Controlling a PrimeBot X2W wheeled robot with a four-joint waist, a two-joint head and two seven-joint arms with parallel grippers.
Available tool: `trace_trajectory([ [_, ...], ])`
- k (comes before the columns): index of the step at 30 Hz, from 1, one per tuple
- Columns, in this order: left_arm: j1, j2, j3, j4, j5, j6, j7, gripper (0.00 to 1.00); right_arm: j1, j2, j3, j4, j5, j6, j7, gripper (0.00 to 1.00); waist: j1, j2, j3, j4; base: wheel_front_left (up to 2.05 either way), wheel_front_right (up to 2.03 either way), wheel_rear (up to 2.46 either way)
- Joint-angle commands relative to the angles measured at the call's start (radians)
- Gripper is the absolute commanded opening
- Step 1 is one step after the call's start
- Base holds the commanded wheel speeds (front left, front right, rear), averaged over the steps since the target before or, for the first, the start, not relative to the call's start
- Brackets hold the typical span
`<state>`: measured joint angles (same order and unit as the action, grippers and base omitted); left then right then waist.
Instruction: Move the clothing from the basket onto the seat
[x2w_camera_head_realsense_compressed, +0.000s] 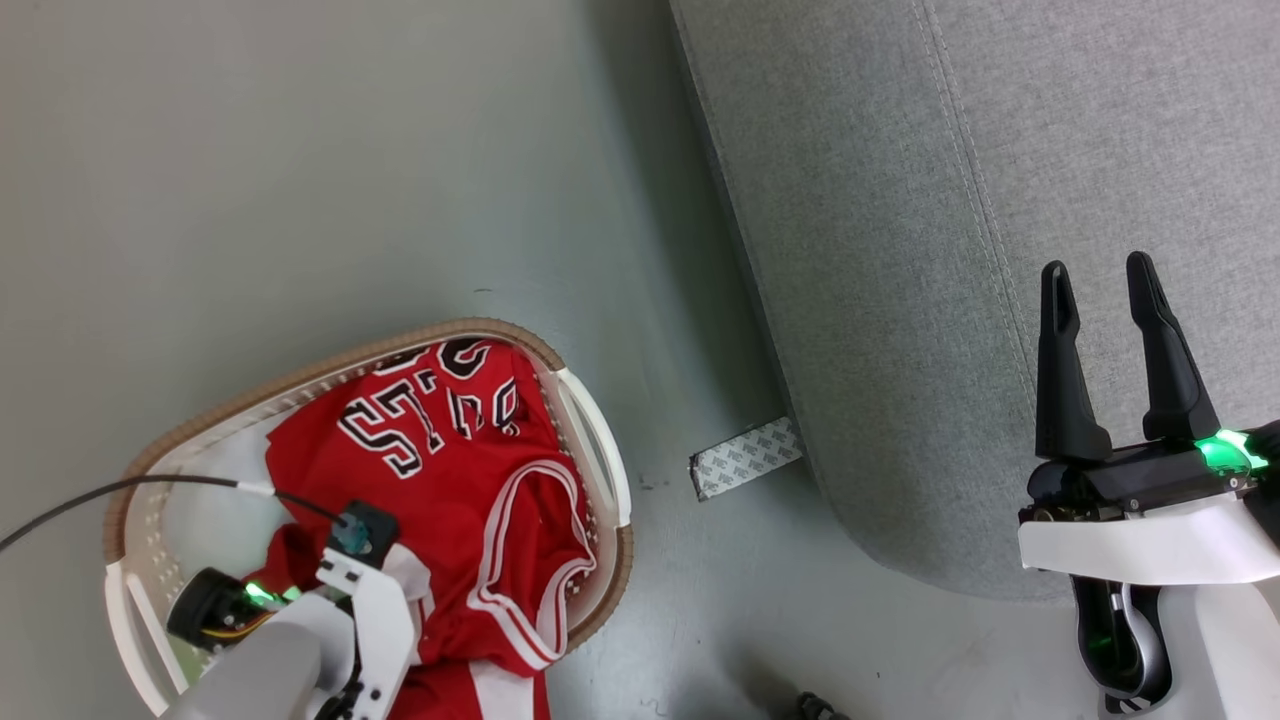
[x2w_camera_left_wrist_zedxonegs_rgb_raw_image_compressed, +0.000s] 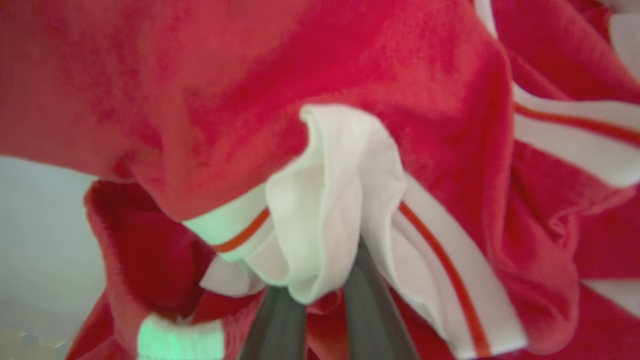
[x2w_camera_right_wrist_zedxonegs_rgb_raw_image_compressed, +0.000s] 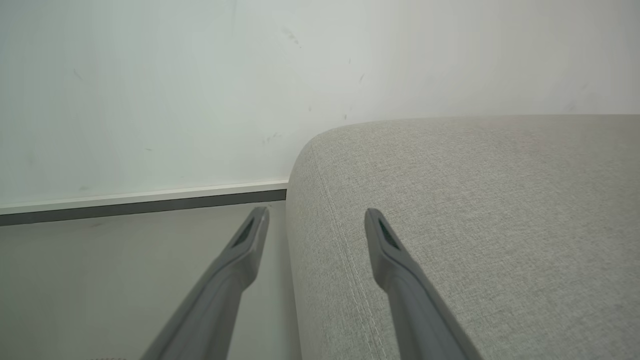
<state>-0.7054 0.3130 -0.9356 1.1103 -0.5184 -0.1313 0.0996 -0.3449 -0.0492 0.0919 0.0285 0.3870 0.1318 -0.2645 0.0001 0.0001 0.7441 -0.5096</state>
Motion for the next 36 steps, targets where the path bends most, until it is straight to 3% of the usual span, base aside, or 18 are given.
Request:
trace_trajectory([
  [1, -0.015, 0.007, -0.011, 0.004, -0.012, 0.001, -0.007, 0.0, -0.01, -0.002, 0.0, 0.002, 0.009, -0.002, 0.0, 1.0, -0.0001, -0.0001, 0.0, 0.003, 0.0, 0.0, 0.0],
  [12, -0.005, -0.047, -0.082, 0.009, -0.099, 0.001, -0.069, 0.0, -0.011, -0.002, -0.018, 0.021, -0.034, -0.002, 0.0, 1.0, -0.0001, -0.0001, -0.101, 0.053, 0.0, 0.0, 0.0],
  [22, 0.037, -0.139, -0.138, -0.019, -0.195, 0.001, -0.184, 0.0, 0.025, -0.003, -0.053, 0.056, -0.136, -0.002, 0.0, 1.0, -0.0001, -0.0001, -0.315, 0.176, 0.0, 0.0, 0.0],
  [36, 0.099, -0.167, -0.214, -0.131, -0.31, 0.001, -0.352, 0.0, 0.096, -0.003, -0.063, 0.116, -0.188, -0.002, 0.0, 1.0, -0.0001, -0.0001, -0.554, 0.32, 0.0, 0.0, 0.0],
])
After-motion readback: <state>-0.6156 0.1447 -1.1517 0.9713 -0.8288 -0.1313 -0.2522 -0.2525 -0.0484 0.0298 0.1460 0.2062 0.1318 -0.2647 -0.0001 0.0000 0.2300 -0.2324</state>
